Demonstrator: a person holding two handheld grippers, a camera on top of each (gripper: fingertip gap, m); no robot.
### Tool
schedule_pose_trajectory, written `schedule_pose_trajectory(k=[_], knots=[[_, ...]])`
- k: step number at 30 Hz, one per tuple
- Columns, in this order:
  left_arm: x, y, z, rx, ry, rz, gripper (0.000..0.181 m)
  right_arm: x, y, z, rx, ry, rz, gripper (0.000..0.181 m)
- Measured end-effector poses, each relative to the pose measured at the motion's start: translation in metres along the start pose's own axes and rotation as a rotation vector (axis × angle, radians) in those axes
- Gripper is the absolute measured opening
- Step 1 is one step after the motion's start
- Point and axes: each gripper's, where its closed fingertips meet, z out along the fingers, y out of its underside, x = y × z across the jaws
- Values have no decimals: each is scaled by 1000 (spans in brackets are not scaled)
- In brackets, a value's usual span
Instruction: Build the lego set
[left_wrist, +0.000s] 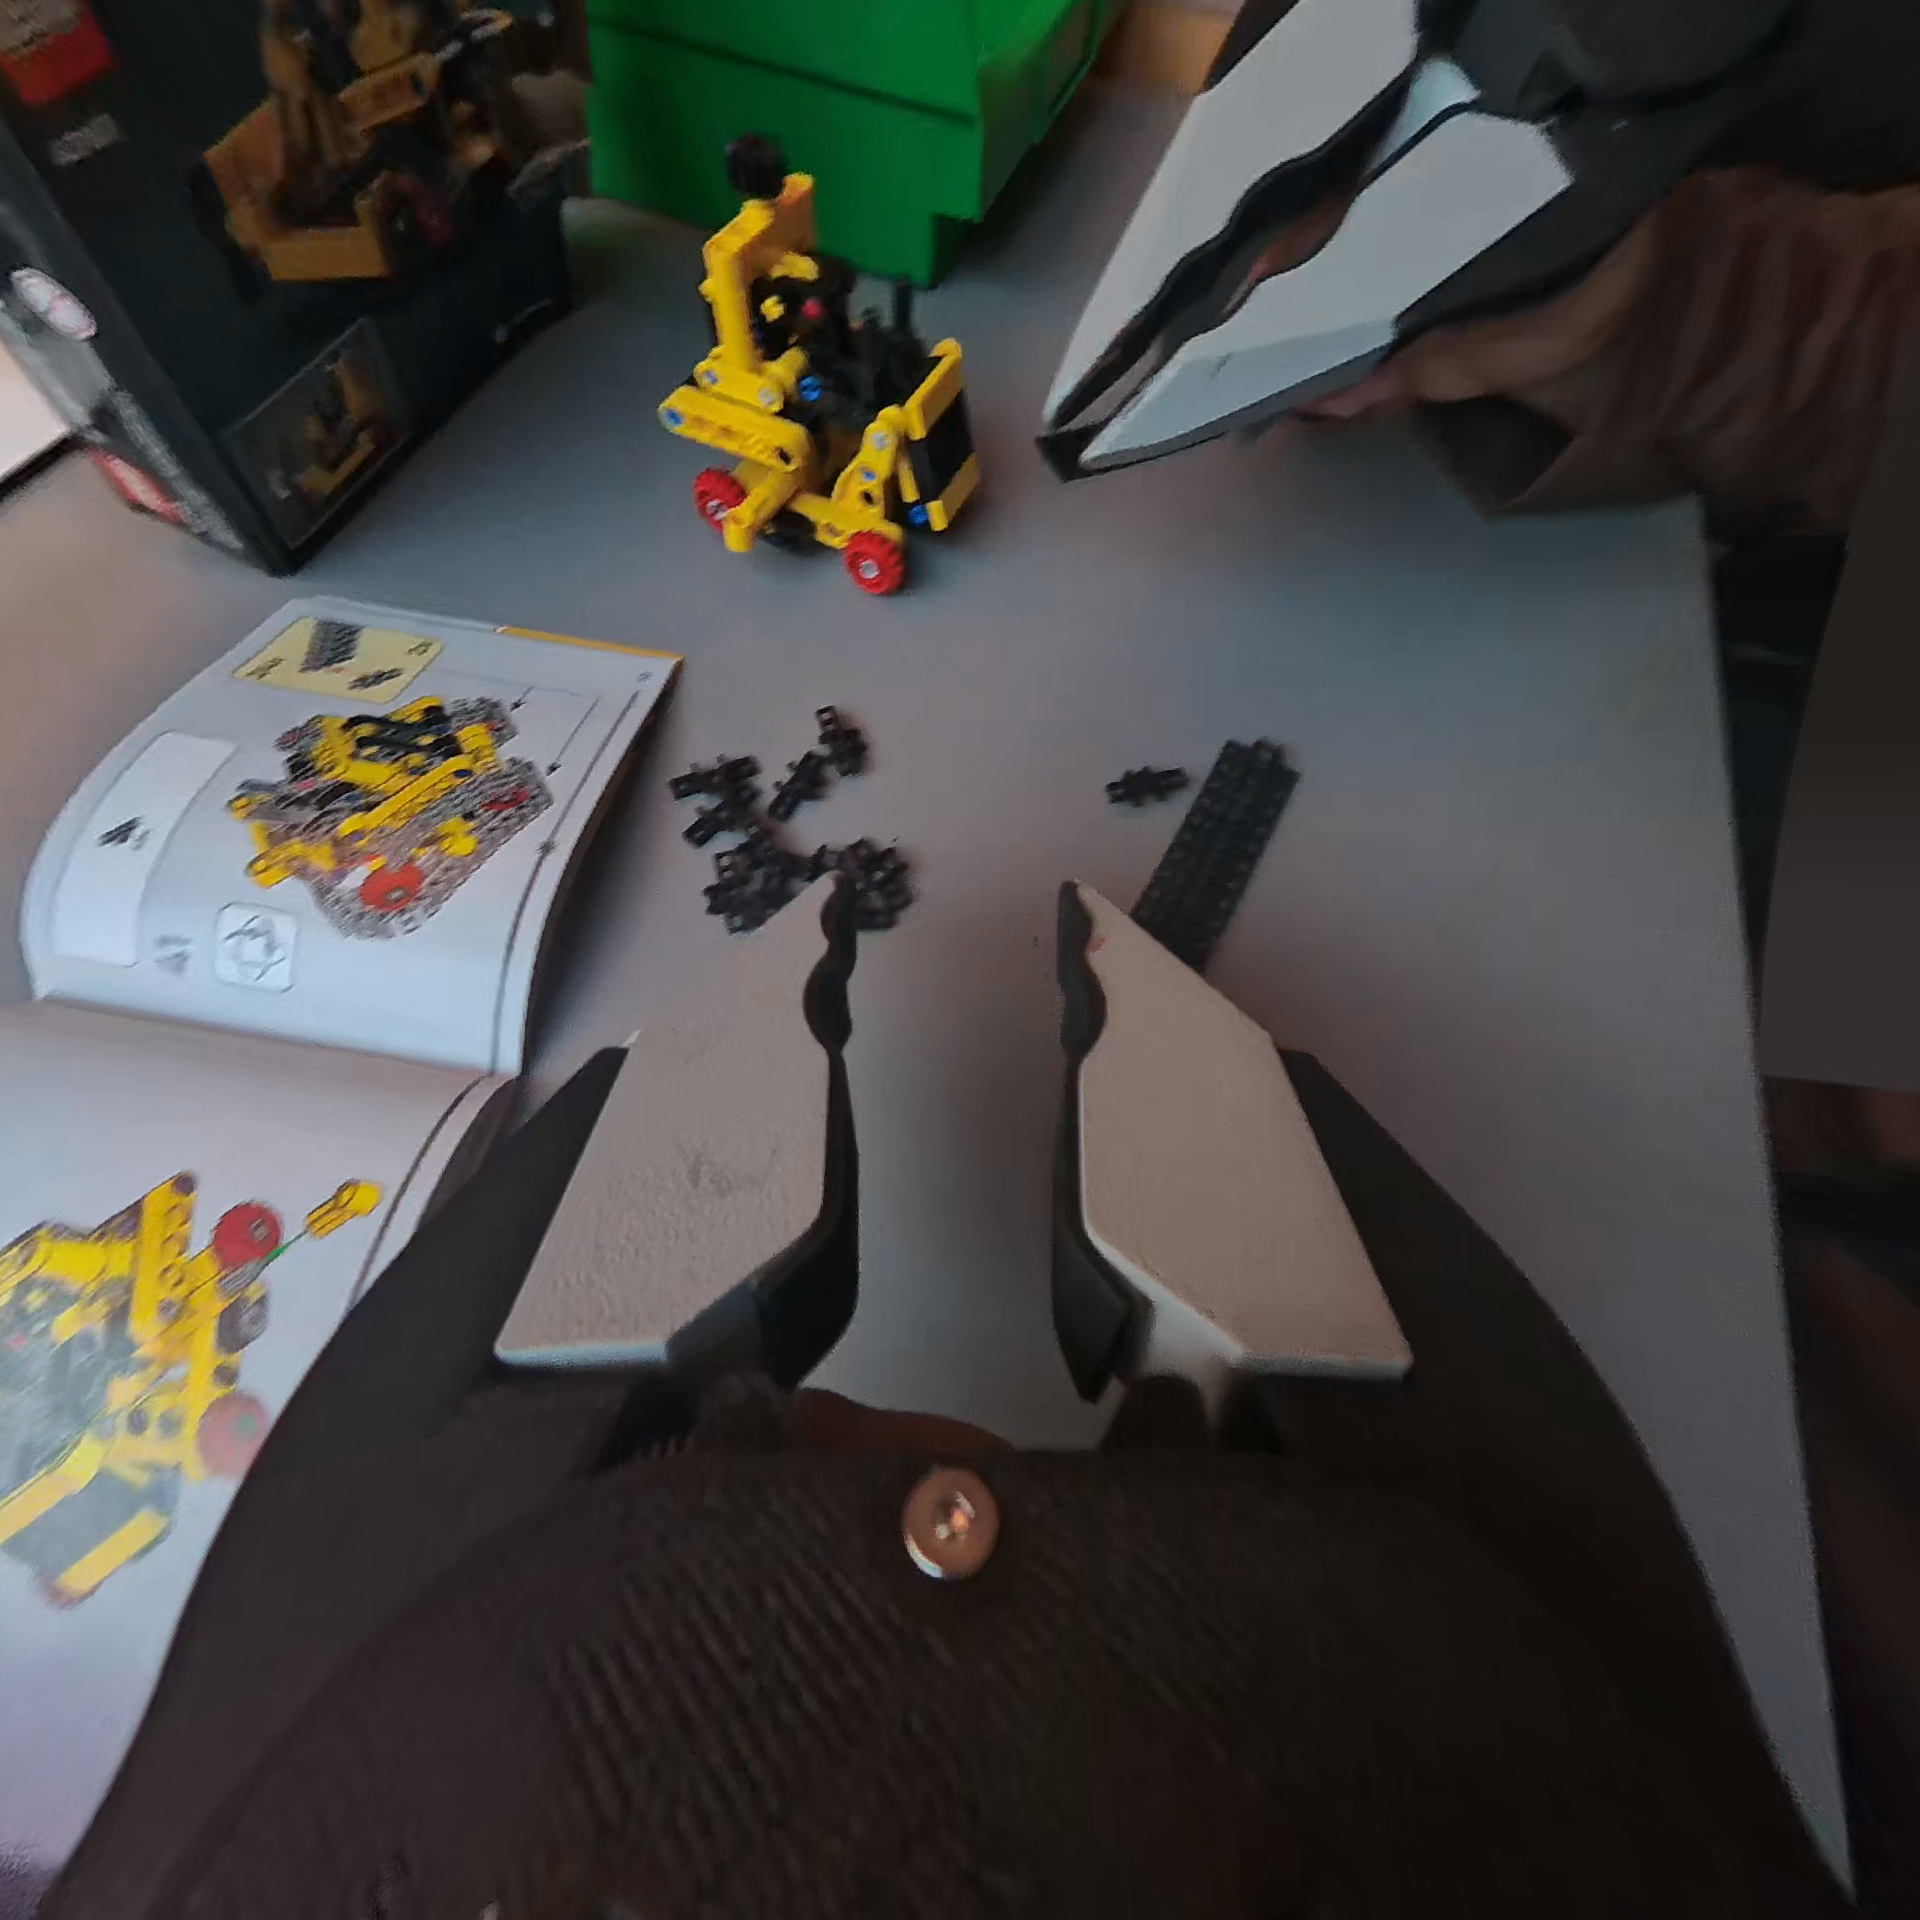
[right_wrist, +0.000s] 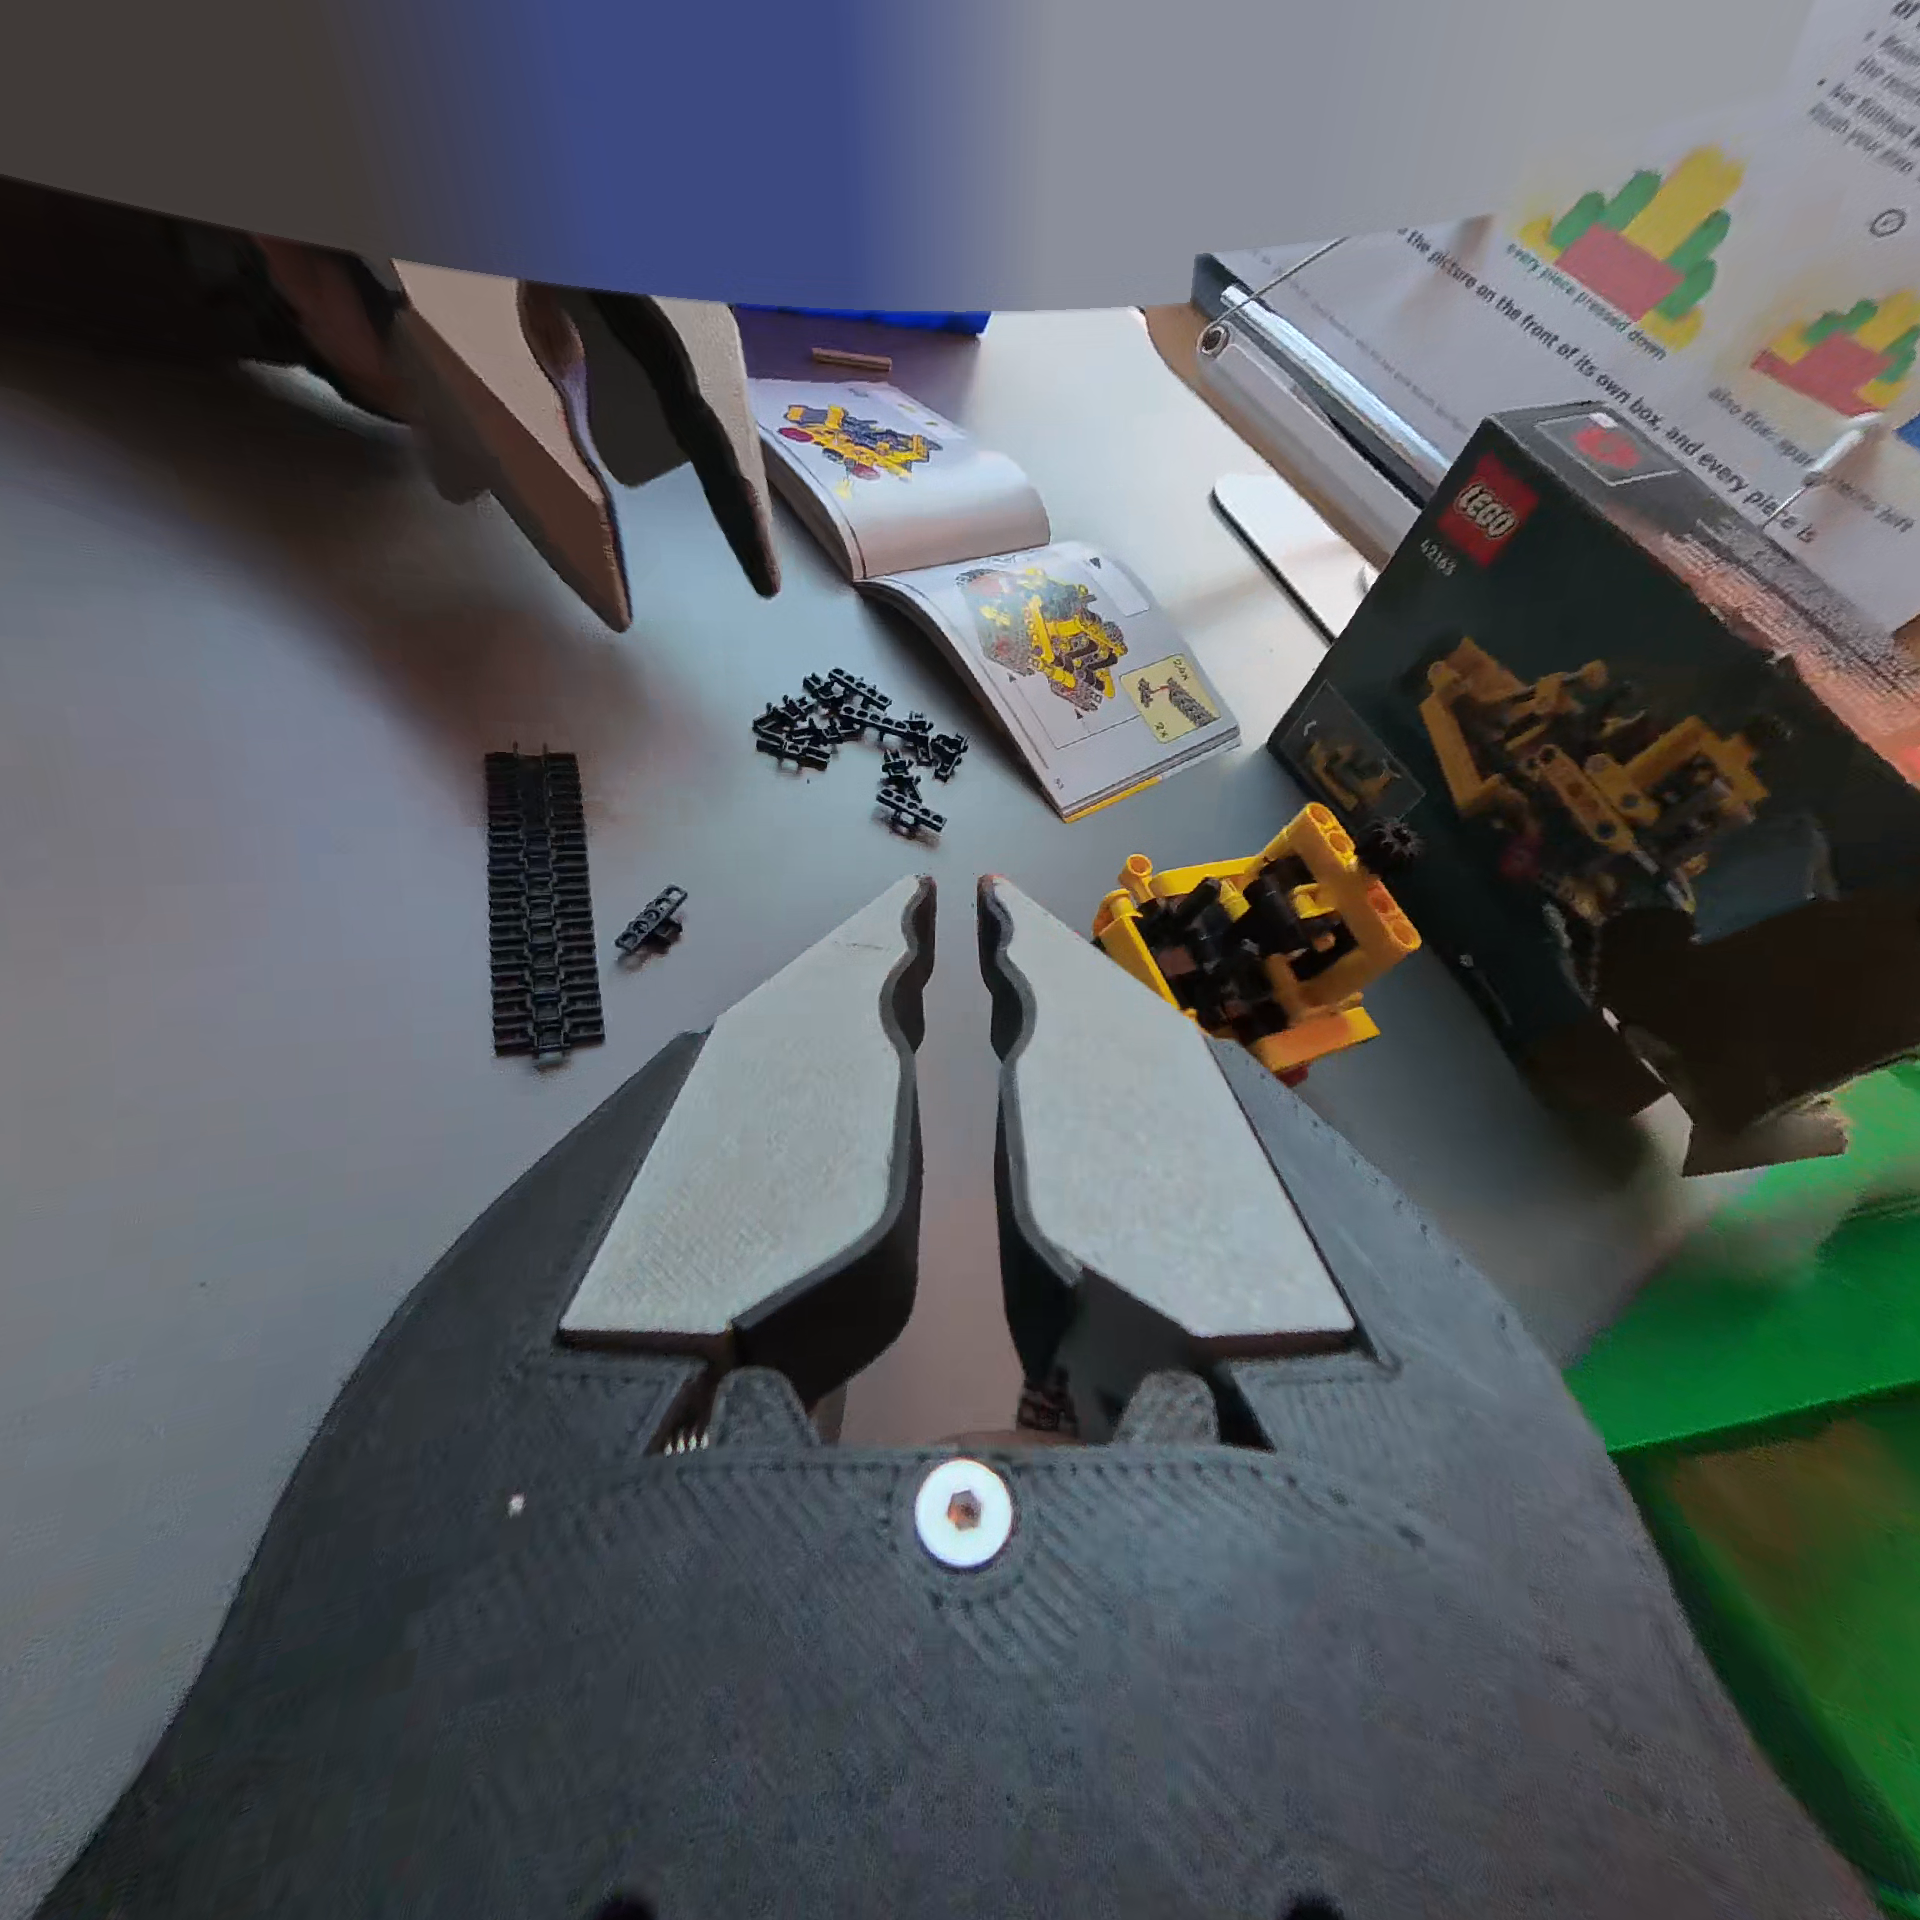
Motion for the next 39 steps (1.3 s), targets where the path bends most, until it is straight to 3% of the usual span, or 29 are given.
schedule_pose_trajectory(k=[5,11,15,17,20,25,30,33,39], knots=[[24,11,5,-33,107,67,40,-15,9,8,-80,-40,-87,6],[46,6,12,-35,64,252,39,-40,20,16,-167,-72,-218,10],[58,29,27,-185,158,227,40,-39,25,16,-180,-80,-166,11],[61,31,26,-197,176,223,37,-36,20,13,-148,-65,-154,10],[57,33,23,-194,155,218,17,-35,13,8,-99,-40,-116,9],[53,42,6,-200,205,192,17,-46,-4,7,-34,-34,-49,7],[40,55,-15,-207,223,216,17,-55,5,15,-136,-34,-12,12],[31,57,-22,-213,183,227,27,-61,10,18,-185,-39,2,12],[30,27,-11,-105,97,232,27,-68,26,26,-301,-80,-9,15]])
